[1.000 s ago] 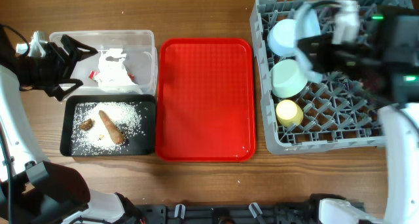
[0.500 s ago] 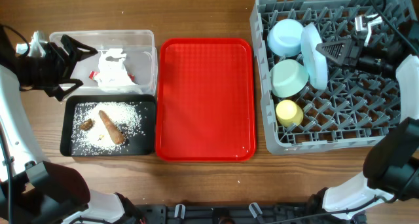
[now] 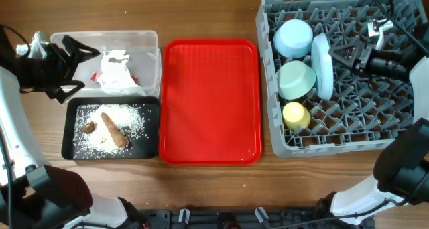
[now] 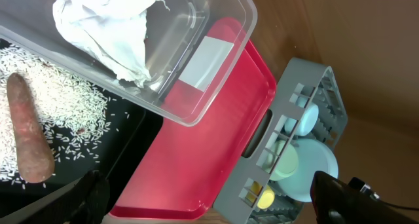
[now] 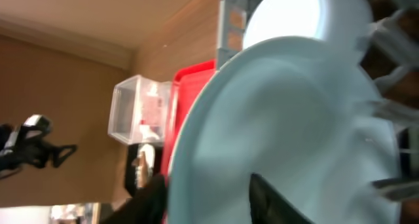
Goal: Sort waste into correct bins and load items into the dishwasher rack
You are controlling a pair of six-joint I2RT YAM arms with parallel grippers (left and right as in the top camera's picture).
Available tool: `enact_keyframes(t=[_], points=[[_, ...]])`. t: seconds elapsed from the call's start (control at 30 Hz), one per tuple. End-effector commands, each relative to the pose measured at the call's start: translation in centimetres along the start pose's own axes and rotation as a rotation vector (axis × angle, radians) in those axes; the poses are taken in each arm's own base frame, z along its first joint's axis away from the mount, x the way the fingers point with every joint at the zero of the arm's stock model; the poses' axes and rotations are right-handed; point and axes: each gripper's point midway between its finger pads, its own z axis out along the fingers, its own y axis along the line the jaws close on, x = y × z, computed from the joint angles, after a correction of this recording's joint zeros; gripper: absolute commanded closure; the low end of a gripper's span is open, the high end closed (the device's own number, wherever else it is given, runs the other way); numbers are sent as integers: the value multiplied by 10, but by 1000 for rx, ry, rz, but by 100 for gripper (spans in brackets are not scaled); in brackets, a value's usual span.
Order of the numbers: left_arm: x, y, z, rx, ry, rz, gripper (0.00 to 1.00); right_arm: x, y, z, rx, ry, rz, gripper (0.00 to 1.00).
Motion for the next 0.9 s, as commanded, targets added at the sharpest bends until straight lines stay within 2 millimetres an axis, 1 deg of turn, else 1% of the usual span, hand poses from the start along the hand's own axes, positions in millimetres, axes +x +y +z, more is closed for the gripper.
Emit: enact_keyframes(t=[0.0,0.07,0.1,0.13,0.17,0.2,0.23,0.27,0.3,0.33,0.4,0.47,0.53,0.57,0.63,0.67,0.7,0.8,0.83,0.87], points=[[-2,1,0,1,-3,-12,0,-13,-11,-2,37,-40,84,46],[-2,1,0,1,-3,-12,0,-29,0,-4,-18,-89,75,36],[-2,1,0,1,-3,-12,0,-40,11,-8,-62,-118,40,24],[-2,1,0,1,-3,-12,0,-48,18,-11,-76,-139,21,16],[-2,1,0,1,-3,-12,0,-56,25,-15,-73,-158,5,11],[-2,1,0,1,-3,-12,0,-65,35,-22,-66,-181,-36,6],[-2,1,0,1,-3,-12,0,-73,44,-29,-42,-203,-62,4],[-2,1,0,1,-3,-12,0,-81,57,-36,9,-231,-104,4],[-2,1,0,1,-3,-12,0,-86,68,-41,55,-250,-146,4],[-2,1,0,1,-3,-12,0,-88,79,-45,114,-269,-181,4],[-2,1,0,1,-3,-12,0,-86,96,-48,239,-296,-244,4],[-2,1,0,1,-3,-12,0,-77,120,-47,362,-315,-334,4],[-2,1,0,1,-3,-12,0,-65,156,-35,408,-318,-452,4],[-2,1,0,1,-3,-12,0,-55,178,-25,403,-312,-505,4],[-2,1,0,1,-3,-12,0,-37,204,-8,381,-284,-564,4],[-2,1,0,1,-3,-12,0,-23,218,6,358,-249,-595,0],[-2,1,0,1,-2,-12,0,-8,229,21,329,-205,-619,0],[-2,1,0,1,-3,-12,0,27,244,53,274,-90,-638,0],[-2,1,0,1,-3,-12,0,40,245,64,265,-40,-641,0],[-2,1,0,1,-3,-12,0,47,244,71,264,-8,-639,0]])
